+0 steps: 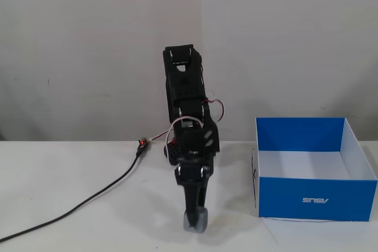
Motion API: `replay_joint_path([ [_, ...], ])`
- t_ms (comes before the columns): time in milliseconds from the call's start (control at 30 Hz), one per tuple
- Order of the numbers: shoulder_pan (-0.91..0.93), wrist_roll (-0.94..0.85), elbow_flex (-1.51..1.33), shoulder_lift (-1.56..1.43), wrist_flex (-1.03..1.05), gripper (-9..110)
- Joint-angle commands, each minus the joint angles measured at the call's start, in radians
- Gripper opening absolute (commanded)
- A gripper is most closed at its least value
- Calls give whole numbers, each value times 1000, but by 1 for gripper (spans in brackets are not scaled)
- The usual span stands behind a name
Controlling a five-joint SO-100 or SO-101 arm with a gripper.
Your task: Pick the gray block and keep it in the box.
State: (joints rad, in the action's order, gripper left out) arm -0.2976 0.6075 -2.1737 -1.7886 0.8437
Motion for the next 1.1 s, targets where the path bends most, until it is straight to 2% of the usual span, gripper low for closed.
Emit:
replay_joint_path([
  [0, -31, -17, 91, -178, 35, 8],
  [400, -218, -72, 250, -390, 189, 6],
  [1067, -804, -112, 342, -377, 285, 4],
])
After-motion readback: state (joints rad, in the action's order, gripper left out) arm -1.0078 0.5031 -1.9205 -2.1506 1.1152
